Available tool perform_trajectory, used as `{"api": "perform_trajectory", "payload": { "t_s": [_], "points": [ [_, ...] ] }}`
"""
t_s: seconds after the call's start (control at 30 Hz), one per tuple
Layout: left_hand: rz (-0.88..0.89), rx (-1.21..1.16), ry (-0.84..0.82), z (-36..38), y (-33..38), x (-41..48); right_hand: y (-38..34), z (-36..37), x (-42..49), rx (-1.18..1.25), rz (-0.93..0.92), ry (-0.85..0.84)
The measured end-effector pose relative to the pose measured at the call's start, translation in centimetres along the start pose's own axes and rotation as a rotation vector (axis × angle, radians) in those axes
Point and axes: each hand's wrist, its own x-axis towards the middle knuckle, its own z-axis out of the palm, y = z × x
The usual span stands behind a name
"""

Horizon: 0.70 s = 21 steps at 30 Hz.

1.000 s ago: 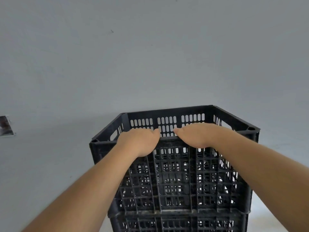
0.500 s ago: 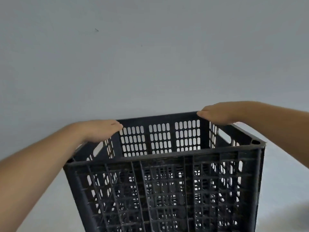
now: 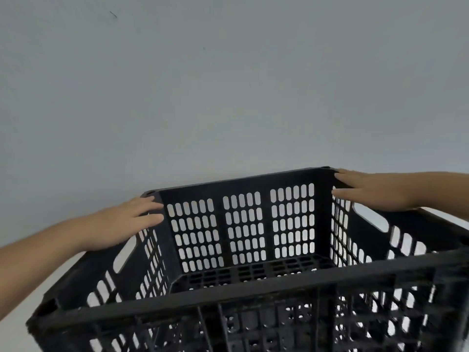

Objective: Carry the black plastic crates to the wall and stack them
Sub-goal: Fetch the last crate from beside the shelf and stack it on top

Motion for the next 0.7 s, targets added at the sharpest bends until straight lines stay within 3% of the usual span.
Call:
{"api": "perform_trajectory", "payload": {
  "t_s": [0.27, 0.47, 0.7],
  "points": [
    [0.017, -0.106, 0.050, 0.5, -0.1, 0.1, 0.3, 0.3, 0.7, -0.070, -0.001, -0.024],
    [-0.063, 0.219, -0.057, -0.3, 0.8, 1.0, -1.0, -0.3, 1.4, -0.247, 0.044, -0.039],
    [0.022, 0.224, 0.003, -2.6, 8.0, 6.1, -8.7, -2.0, 5.5, -0.286, -0.146, 0.093]
  ]
}}
